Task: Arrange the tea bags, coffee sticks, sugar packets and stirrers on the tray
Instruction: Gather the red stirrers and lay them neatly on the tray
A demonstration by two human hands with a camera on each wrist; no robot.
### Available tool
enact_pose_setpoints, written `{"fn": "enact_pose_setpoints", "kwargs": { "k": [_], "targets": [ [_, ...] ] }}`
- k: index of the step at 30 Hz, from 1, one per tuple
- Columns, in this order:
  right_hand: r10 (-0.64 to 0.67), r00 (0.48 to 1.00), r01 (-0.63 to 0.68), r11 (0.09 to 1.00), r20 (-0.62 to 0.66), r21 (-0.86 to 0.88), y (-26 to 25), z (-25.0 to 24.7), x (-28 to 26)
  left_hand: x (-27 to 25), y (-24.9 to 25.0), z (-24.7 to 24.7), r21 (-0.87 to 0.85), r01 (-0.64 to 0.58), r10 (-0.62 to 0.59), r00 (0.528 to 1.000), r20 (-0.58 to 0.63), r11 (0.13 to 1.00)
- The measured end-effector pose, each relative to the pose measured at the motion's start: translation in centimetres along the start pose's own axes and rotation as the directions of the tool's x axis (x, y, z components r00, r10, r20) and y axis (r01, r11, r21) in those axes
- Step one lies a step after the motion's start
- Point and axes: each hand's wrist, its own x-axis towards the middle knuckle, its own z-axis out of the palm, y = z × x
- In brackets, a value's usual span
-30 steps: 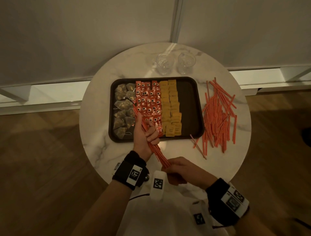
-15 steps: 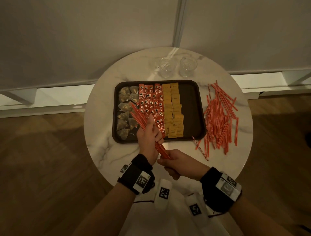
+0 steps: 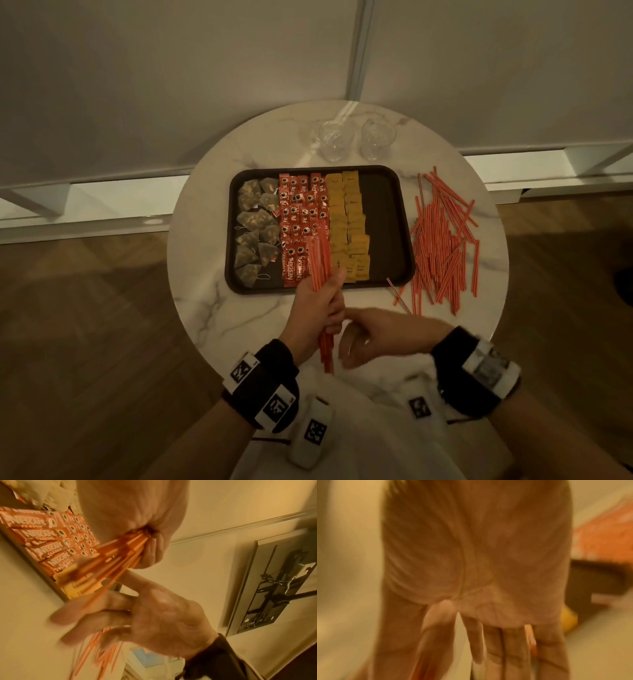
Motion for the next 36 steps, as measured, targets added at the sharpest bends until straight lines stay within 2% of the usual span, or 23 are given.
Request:
{"fn": "enact_pose_setpoints", "kwargs": {
  "k": [1, 2, 3, 4, 5, 6, 7, 9, 10, 12, 15, 18, 20, 22, 23, 24, 25, 26, 27, 28, 30, 32, 36],
  "targets": [
    [-0.003, 0.997, 0.002, 1.000, -0.082, -0.012, 0.2, -1.6, -0.6, -0.1, 0.1, -0.3, 0.069, 0.037, -0.042, 0.997, 0.063, 0.997],
    [-0.016, 0.974, 0.016, 1.000, -0.226, -0.001, 0.1, -3.2, -1.3, 0.0, 0.3, -0.5, 0.183, 0.057, -0.079, 0.990, 0.115, 0.981],
    [-0.032, 0.913, 0.049, 0.998, -0.406, 0.031, -0.2, -4.7, -2.0, 0.1, 0.4, -0.8, 0.328, 0.049, -0.106, 0.982, 0.155, 0.943],
    [-0.047, 0.821, 0.108, 0.991, -0.568, 0.073, -0.7, -5.9, -2.6, 0.2, 0.7, -0.9, 0.473, 0.026, -0.128, 0.975, 0.184, 0.880],
    [-0.060, 0.740, 0.169, 0.981, -0.670, 0.098, -1.4, -6.8, -3.0, 0.3, 0.9, -1.0, 0.596, -0.001, -0.144, 0.970, 0.195, 0.803],
    [-0.075, 0.712, 0.200, 0.975, -0.698, 0.099, -2.1, -7.2, -2.9, 0.4, 1.3, -0.9, 0.692, -0.028, -0.154, 0.968, 0.200, 0.722],
    [-0.086, 0.736, 0.193, 0.978, -0.672, 0.086, -2.8, -7.0, -2.5, 0.5, 1.6, -0.7, 0.759, -0.064, -0.155, 0.965, 0.213, 0.648],
    [-0.096, 0.825, 0.123, 0.992, -0.557, 0.011, -3.5, -5.3, -0.8, 0.8, 2.2, 0.0, 0.822, -0.164, -0.124, 0.954, 0.272, 0.545],
    [-0.112, 0.840, 0.112, 0.993, -0.530, -0.032, -3.5, -4.2, 0.3, 0.8, 2.4, 0.3, 0.836, -0.217, -0.093, 0.949, 0.303, 0.504],
    [-0.156, 0.823, 0.142, 0.988, -0.546, -0.068, -3.1, -2.8, 1.6, 0.9, 2.5, 0.3, 0.854, -0.284, -0.046, 0.941, 0.336, 0.436],
    [-0.136, 0.848, 0.159, 0.987, -0.511, 0.001, -2.5, -3.5, 1.6, 0.7, 1.8, -0.4, 0.873, -0.294, -0.042, 0.941, 0.335, 0.390],
    [-0.122, 0.841, 0.218, 0.968, -0.527, 0.124, -2.7, -4.1, 1.6, 1.0, 1.6, -0.3, 0.863, -0.293, -0.018, 0.944, 0.329, 0.412],
    [-0.140, 0.876, 0.223, 0.966, -0.462, 0.130, -3.0, -3.6, 2.2, 1.5, 1.7, 0.0, 0.869, -0.305, 0.000, 0.944, 0.331, 0.390],
    [-0.123, 0.884, 0.234, 0.952, -0.452, 0.198, -3.0, -3.8, 2.5, 1.7, 1.7, 0.1, 0.860, -0.288, 0.005, 0.949, 0.315, 0.421],
    [-0.098, 0.867, 0.271, 0.916, -0.489, 0.296, -2.6, -4.3, 2.4, 1.6, 1.9, -0.2, 0.825, -0.265, 0.019, 0.955, 0.295, 0.499],
    [-0.055, 0.843, 0.321, 0.850, -0.535, 0.418, -2.0, -4.9, 2.3, 1.5, 2.2, -0.6, 0.745, -0.203, 0.023, 0.969, 0.244, 0.635],
    [-0.018, 0.833, 0.350, 0.791, -0.553, 0.502, -1.3, -5.3, 2.2, 1.5, 2.6, -1.0, 0.605, -0.127, 0.021, 0.984, 0.179, 0.786],
    [-0.005, 0.841, 0.345, 0.777, -0.542, 0.527, -0.6, -5.1, 2.1, 1.7, 2.9, -1.6, 0.420, -0.075, 0.027, 0.992, 0.120, 0.905],
    [-0.016, 0.868, 0.294, 0.821, -0.496, 0.488, -0.1, -4.4, 2.1, 1.9, 3.4, -2.1, 0.211, -0.061, 0.047, 0.996, 0.070, 0.976],
    [-0.045, 0.904, 0.219, 0.904, -0.426, 0.367, 0.4, -3.1, 2.3, 2.3, 3.8, -2.7, 0.008, -0.062, 0.062, 0.998, 0.023, 0.998],
    [-0.080, 0.951, 0.090, 0.996, -0.299, 0.020, 0.9, -0.2, 2.3, 2.8, 4.3, -3.6, -0.271, -0.060, 0.050, 0.998, -0.042, 0.961],
    [-0.104, 0.954, 0.045, 0.976, -0.280, -0.211, 0.3, 1.5, 1.9, 3.1, 4.2, -4.1, -0.359, -0.031, 0.007, 0.998, -0.069, 0.933],
    [-0.238, 0.938, 0.112, 0.896, -0.251, -0.430, -1.7, 2.1, 1.7, 3.1, 3.2, -3.7, -0.375, 0.036, -0.047, 0.999, -0.018, 0.926]
  ]
}}
